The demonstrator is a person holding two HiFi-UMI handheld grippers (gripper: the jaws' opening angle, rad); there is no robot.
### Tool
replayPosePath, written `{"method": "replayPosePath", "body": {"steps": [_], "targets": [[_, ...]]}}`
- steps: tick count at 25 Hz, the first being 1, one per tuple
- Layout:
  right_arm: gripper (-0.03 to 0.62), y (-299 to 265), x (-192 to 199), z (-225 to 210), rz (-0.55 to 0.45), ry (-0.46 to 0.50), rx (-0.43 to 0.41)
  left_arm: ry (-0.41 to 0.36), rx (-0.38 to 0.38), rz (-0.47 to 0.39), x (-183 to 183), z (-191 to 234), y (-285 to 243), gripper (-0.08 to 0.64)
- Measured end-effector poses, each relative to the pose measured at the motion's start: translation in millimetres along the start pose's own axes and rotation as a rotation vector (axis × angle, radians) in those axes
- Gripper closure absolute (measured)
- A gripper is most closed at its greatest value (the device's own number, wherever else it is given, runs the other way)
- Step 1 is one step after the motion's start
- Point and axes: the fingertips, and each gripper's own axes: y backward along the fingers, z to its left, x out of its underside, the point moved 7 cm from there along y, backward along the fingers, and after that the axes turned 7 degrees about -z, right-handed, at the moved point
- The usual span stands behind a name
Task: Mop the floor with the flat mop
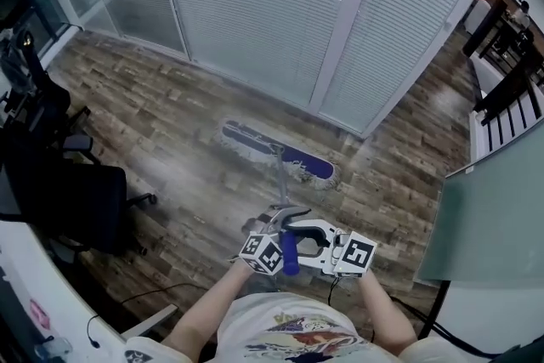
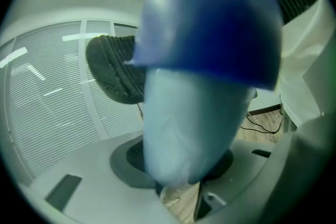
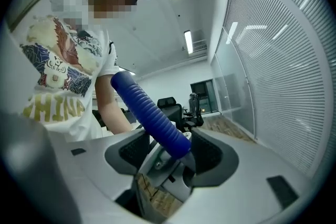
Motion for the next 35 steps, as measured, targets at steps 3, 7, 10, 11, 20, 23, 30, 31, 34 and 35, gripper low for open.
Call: {"method": "replayPosePath", "body": {"steps": [3,7,10,11,20,23,30,31,34,35], "targets": [[0.359,-19.3,-6.1,-38.2,0.04,0.007,-0.009,-0.003,0.015,0.018,17.5,39.8,-0.9,0.411],[0.359,-34.2,-20.6,-93.8,0.01,-0.02,0.03,0.013,0.032,0.004,32.7,95.7,-13.0,0.41],[0.359,-40.6,-33.0,-141.2,-0.04,-0.019,0.076,0.023,0.012,-0.013,41.2,146.1,-28.6,0.41],[0.359,-41.8,-35.3,-153.4,-0.042,-0.023,0.082,0.029,0.013,-0.014,43.8,157.6,-33.3,0.41],[0.359,-49.2,-56.1,-258.6,-0.052,-0.013,0.078,0.027,0.048,0.004,70.5,253.1,-74.2,0.408],[0.359,-47.6,-68.8,-294.8,-0.066,-0.013,0.077,0.031,0.051,0.012,72.7,287.6,-91.1,0.408],[0.36,-44.3,-96.6,-367.0,-0.077,0.006,0.065,0.047,0.023,0.019,79.2,355.6,-124.4,0.41],[0.36,-44.4,-99.9,-374.5,-0.079,0.007,0.063,0.045,0.02,0.018,79.4,363.1,-127.4,0.411],[0.36,-45.1,-109.7,-392.2,-0.091,0.014,0.058,0.04,0.008,0.012,79.0,381.9,-133.7,0.422],[0.362,-45.3,-111.7,-395.7,-0.096,0.014,0.056,0.041,0.003,0.01,78.8,385.9,-134.8,0.423]]}}
